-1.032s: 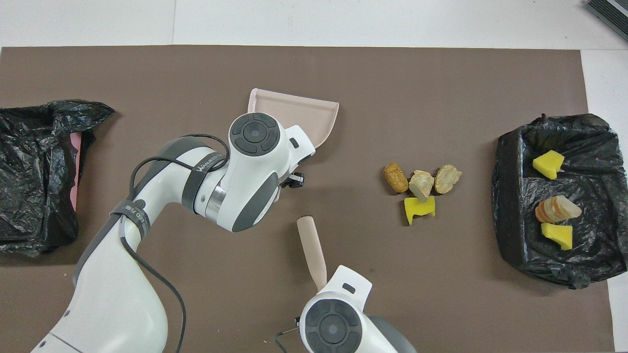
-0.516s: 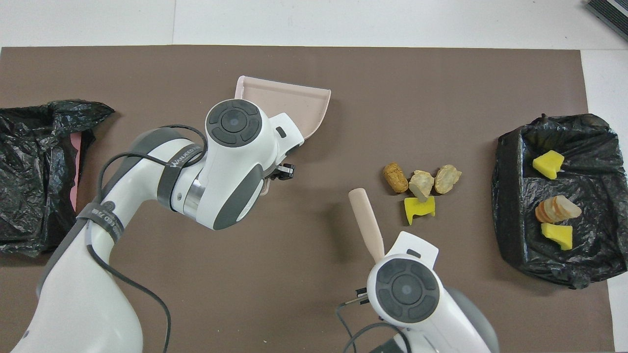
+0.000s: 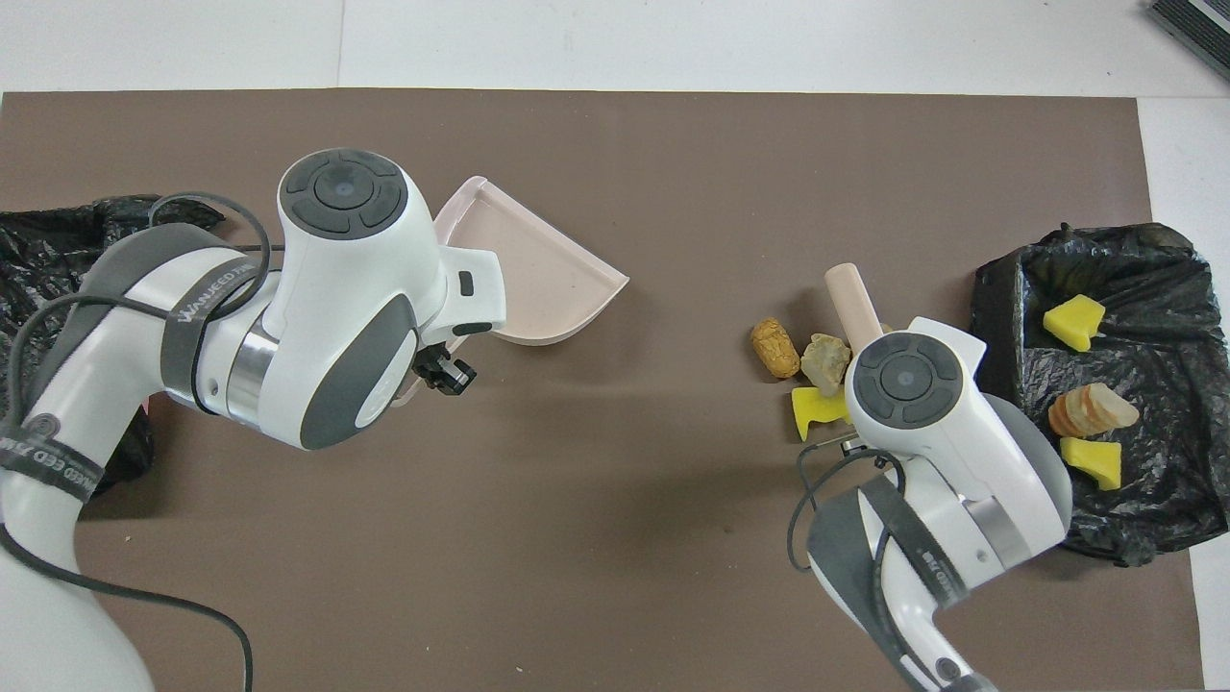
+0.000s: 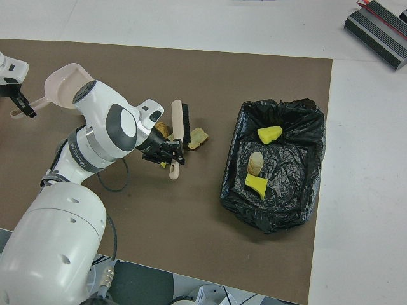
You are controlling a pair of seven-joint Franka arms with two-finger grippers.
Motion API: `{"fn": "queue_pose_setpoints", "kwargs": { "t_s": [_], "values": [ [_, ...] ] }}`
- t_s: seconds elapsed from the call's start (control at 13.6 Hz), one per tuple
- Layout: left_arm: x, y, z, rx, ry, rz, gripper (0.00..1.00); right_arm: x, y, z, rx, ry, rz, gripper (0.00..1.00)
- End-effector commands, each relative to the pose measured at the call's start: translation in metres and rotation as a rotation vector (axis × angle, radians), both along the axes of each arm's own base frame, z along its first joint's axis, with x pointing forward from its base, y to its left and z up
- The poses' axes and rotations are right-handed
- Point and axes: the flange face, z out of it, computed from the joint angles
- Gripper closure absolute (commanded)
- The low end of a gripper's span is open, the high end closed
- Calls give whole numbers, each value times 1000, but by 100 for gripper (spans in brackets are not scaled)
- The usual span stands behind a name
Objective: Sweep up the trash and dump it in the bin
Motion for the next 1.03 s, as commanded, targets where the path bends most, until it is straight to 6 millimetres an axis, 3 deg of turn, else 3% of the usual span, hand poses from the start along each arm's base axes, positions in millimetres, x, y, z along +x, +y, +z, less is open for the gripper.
{"fn": "queue_pose_setpoints", "kwargs": {
  "t_s": [0.0, 0.22, 0.44, 0.59, 0.81, 0.96],
  "values": [
    [-39, -7, -4, 1, -6, -138, 100, 3, -24, -7, -31, -14, -16, 100],
    [-91, -32, -18, -1, -67, -274, 100, -1, -43, -19, -10, -32, -26, 100],
    [-123, -43, -27, -19, -35, -485, 100, -12, -37, -35, 50, 23, -76, 100],
    [-137, -65, -37, -20, -29, -543, 100, -16, -27, -41, 155, 62, -139, 100],
    [-144, -78, -53, -16, -25, -567, 100, -14, -17, -45, 282, 113, -134, 100],
    [-142, -80, -60, -11, -26, -535, 100, -21, 20, -60, 427, 170, -146, 100]
  ]
}}
